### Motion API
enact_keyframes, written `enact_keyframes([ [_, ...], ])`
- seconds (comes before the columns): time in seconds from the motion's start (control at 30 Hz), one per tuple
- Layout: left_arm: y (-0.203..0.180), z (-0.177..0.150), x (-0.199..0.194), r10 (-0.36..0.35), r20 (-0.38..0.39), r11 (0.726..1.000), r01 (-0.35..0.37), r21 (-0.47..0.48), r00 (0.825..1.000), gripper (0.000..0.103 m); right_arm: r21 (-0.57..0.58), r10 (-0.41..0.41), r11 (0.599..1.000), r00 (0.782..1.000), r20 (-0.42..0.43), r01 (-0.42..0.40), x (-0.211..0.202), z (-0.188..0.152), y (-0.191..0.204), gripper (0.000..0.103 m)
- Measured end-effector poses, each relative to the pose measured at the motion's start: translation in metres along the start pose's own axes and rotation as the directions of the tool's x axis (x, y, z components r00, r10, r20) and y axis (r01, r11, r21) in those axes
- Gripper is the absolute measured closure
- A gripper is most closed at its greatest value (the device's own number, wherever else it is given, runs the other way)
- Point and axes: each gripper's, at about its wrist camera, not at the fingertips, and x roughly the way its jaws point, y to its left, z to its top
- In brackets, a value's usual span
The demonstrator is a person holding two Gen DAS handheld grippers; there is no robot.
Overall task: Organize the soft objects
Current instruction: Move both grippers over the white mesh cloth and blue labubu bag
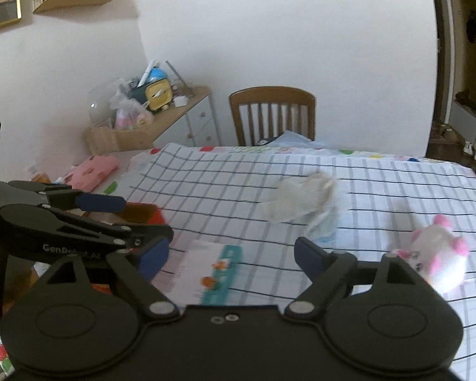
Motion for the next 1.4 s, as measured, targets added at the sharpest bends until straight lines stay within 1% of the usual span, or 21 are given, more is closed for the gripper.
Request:
enact_keyframes([
  [0.07,-0.010,0.003,0.005,-0.011,0.010,1.000,0.011,-0.013,1.000,0.014,0.012,-0.010,1.000,1.000,0.006,0.010,-0.005,0.000,-0.016,0.015],
  [0.1,-0.016,0.004,0.007,-0.016,0.016,1.000,0.017,-0.022,1.000,0.008,0.017,-0.015,1.000,1.000,0.008,0.015,-0.006,-0.001,-0.023,0.014],
  [0.13,-0.021,0.006,0.010,-0.017,0.023,0.999,0.018,-0.029,1.000,0.005,0.023,-0.019,1.000,1.000,0.010,0.019,-0.008,-0.002,-0.031,0.014],
  [0.2,-0.029,0.009,0.016,-0.020,0.041,0.999,0.022,-0.045,0.999,0.004,0.037,-0.028,0.999,1.000,0.015,0.027,-0.010,-0.003,-0.046,0.012],
  [0.33,-0.042,0.017,0.031,-0.008,0.052,0.998,0.012,-0.067,0.999,0.003,0.057,-0.040,0.998,0.999,0.011,0.040,-0.014,-0.009,-0.074,0.012],
  [0.57,-0.062,0.038,0.063,0.014,0.064,0.999,-0.011,-0.049,0.998,0.003,0.043,-0.051,0.998,0.999,-0.001,0.051,-0.009,-0.013,-0.105,0.012],
  [0.73,-0.073,0.056,0.095,0.014,0.036,0.999,-0.012,-0.033,0.999,0.003,0.053,-0.044,0.998,0.999,-0.013,0.045,0.006,-0.014,-0.122,0.012],
  [0.9,-0.085,0.070,0.129,0.035,0.023,0.999,-0.035,0.006,0.999,0.003,0.046,-0.030,0.998,0.999,-0.026,0.031,0.026,-0.014,-0.134,0.012],
  [1.0,-0.089,0.075,0.152,0.041,-0.006,0.999,-0.041,0.032,0.999,0.003,0.056,-0.017,0.998,0.999,-0.038,0.019,0.040,-0.013,-0.140,0.013],
  [1.17,-0.090,0.082,0.187,0.038,-0.044,0.999,-0.036,0.035,0.998,0.003,0.058,-0.004,0.998,0.998,-0.063,0.008,0.060,-0.012,-0.146,0.014],
  [1.27,-0.089,0.085,0.204,0.043,-0.061,0.999,-0.040,0.036,0.997,0.003,0.053,-0.002,0.999,0.997,-0.073,0.006,0.071,-0.011,-0.148,0.014],
  [1.4,-0.092,0.088,0.225,0.065,-0.067,0.996,-0.061,0.070,0.996,0.003,0.053,-0.006,0.999,0.996,-0.089,0.011,0.085,-0.009,-0.151,0.014],
])
